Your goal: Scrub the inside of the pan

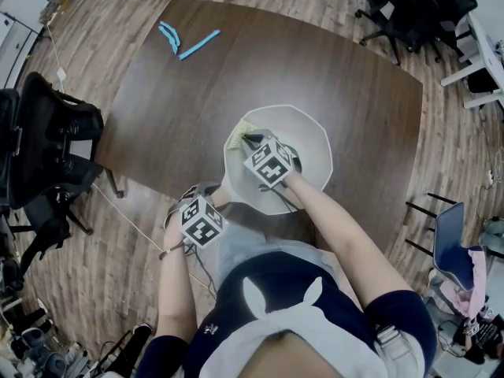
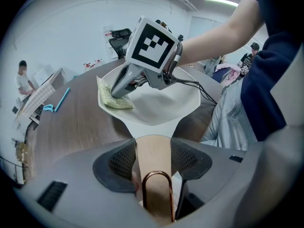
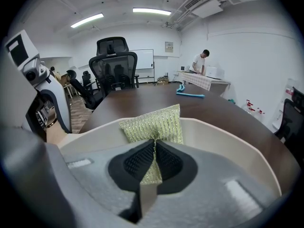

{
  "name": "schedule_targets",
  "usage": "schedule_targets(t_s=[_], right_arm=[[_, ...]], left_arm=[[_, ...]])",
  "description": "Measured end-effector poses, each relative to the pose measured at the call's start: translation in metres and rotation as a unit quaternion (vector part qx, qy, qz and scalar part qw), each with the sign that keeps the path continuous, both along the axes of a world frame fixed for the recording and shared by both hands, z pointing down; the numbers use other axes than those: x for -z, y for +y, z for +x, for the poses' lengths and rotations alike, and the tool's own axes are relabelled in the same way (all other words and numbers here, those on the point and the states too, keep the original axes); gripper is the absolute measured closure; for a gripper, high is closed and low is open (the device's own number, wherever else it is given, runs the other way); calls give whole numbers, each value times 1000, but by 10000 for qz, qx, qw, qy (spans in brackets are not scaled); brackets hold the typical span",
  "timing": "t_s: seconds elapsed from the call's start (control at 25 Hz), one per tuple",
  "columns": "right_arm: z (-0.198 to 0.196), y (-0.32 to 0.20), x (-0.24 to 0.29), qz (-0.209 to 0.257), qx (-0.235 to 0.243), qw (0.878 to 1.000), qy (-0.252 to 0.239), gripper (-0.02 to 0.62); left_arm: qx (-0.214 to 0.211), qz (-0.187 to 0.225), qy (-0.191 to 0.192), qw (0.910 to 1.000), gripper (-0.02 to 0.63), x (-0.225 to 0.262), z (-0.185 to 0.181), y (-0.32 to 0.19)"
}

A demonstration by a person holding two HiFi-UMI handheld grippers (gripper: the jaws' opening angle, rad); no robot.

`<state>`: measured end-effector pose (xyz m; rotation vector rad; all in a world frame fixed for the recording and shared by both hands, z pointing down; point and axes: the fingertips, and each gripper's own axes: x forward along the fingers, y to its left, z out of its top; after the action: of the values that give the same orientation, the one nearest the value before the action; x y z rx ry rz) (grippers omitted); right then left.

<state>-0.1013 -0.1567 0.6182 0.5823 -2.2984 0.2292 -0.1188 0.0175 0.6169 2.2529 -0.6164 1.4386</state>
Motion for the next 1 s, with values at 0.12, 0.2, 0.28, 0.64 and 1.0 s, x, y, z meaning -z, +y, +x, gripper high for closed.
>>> schedule_targets(t_s=[0.12, 0.2, 0.28, 0.64, 1.0], right_arm=[[0, -2, 2, 63, -29, 10000, 34, 584], [0, -5, 3, 116, -44, 9999, 27, 584], [2, -8, 3, 150, -71, 9999, 32, 584], [11, -22, 3, 326, -229, 9991, 155, 584], [18, -29, 2, 317, -316, 9988, 194, 584]], left_arm=[[6, -8, 5, 10000, 382, 1, -3, 1], [10, -15, 13, 10000, 382, 1, -3, 2], [9, -15, 12, 10000, 382, 2, -2, 2], [35, -29, 1, 10000, 381, 2, -1, 2], [67, -26, 19, 10000, 382, 2, -1, 1]])
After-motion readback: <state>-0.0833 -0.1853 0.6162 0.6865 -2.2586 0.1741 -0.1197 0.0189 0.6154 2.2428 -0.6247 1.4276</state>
